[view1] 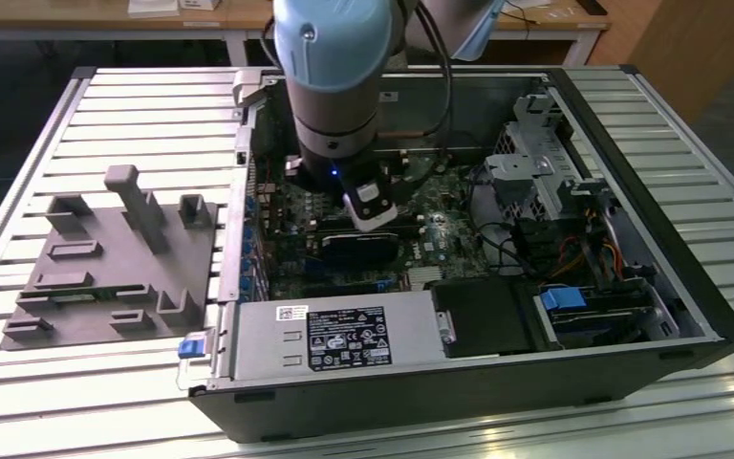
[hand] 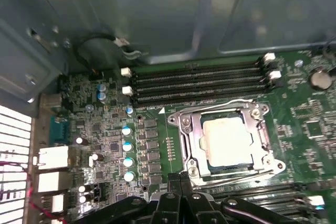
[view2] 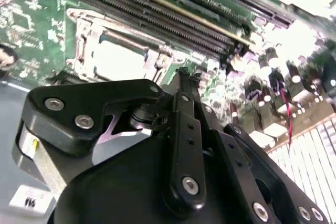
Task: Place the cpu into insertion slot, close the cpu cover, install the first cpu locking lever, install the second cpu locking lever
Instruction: 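Install the second cpu locking lever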
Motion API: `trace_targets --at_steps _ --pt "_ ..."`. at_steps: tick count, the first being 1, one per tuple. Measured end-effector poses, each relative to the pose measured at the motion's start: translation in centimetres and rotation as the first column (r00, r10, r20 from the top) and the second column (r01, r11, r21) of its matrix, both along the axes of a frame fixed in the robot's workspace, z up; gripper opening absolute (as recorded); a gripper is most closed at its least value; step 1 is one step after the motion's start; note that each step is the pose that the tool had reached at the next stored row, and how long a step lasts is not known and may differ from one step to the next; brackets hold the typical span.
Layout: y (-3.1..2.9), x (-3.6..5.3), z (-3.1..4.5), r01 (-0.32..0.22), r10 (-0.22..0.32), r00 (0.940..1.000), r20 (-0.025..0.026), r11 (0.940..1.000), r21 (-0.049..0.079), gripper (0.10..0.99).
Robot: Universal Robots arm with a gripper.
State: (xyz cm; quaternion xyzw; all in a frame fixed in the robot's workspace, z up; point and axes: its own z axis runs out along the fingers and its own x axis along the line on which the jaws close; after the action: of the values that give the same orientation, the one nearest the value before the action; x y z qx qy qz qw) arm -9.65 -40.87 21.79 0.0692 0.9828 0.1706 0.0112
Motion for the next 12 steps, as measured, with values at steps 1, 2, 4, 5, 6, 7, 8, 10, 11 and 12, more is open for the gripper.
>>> trace_targets --at_steps 1,2,4,5,6,7,8,10,11,12 --pt "0.00 0.00 0.29 0.000 0.000 1.0000 0.0000 1.0000 0.000 0.102" --pt "0.00 0.00 0.54 0.000 0.000 1.0000 0.0000 1.0000 0.000 0.102" --pt "0.00 0.00 0.80 0.000 0.000 1.0000 0.0000 1.0000 0.000 0.102" --pt "0.00 0.05 0.79 0.000 0.000 1.0000 0.0001 1.0000 0.000 0.102" --pt "0.01 0.15 0.80 0.000 0.000 1.0000 0.0002 1.0000 0.000 0.102" --pt "0.00 0.35 0.81 0.000 0.000 1.0000 -0.0002 1.0000 -0.001 0.102" --pt "0.00 0.65 0.81 0.000 0.000 1.0000 -0.0006 1.0000 -0.001 0.102" --pt "0.01 1.35 0.81 0.000 0.000 1.0000 -0.0020 1.0000 -0.001 0.102" --pt "0.01 1.73 0.81 0.000 0.000 1.0000 -0.0027 1.0000 -0.001 0.102" --pt "0.02 2.14 0.81 0.000 0.000 1.0000 -0.0035 1.0000 -0.001 0.102"
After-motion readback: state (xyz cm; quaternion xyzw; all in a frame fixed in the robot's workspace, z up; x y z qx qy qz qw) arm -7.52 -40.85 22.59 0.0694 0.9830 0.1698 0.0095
